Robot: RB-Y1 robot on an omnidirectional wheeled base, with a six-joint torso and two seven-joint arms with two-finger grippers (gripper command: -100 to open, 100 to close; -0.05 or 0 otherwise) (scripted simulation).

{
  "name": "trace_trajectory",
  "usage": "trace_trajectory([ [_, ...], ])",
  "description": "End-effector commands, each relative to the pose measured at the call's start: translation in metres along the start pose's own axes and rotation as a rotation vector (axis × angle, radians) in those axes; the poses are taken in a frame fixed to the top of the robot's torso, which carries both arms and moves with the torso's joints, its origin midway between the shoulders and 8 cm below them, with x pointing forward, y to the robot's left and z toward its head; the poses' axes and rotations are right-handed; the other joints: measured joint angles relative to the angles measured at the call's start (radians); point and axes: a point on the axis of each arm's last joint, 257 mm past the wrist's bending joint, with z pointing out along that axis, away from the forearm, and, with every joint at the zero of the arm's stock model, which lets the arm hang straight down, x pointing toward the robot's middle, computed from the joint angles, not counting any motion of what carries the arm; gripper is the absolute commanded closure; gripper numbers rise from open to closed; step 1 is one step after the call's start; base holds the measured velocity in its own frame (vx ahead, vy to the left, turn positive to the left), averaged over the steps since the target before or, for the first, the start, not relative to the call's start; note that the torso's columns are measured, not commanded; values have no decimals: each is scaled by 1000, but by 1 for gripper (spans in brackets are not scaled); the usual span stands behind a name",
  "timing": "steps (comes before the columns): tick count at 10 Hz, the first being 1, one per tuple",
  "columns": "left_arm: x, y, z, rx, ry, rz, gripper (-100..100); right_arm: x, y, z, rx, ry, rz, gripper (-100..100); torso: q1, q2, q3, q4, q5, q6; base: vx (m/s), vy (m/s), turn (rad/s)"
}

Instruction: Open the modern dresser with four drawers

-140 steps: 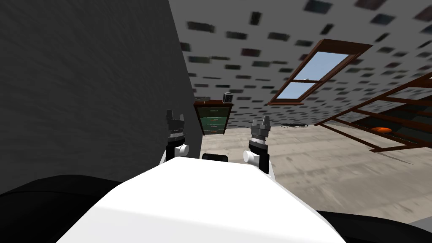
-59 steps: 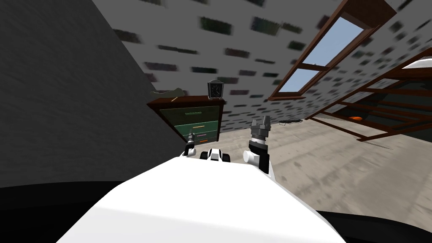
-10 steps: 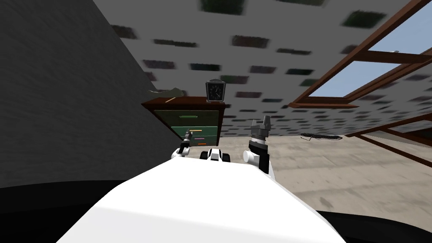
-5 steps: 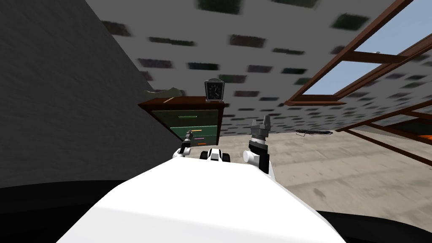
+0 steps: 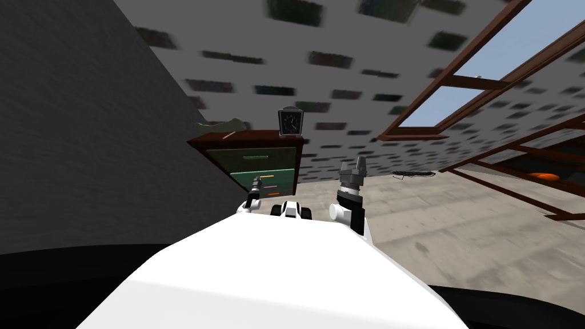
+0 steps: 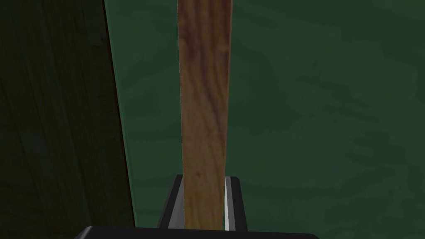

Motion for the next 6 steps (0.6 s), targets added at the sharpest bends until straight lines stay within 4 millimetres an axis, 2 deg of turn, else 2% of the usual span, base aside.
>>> trace_trajectory([
  [1,7,0,0,2,-31,-2,100,0,0,0,0,0,0,0,1,0,0,0,0,1,-78,93,-181],
  [6,10,3,-1,-7,-79,7,100,0,0,0,0,0,0,0,0,-2,-1,-1,1,1,-53,50,-86],
])
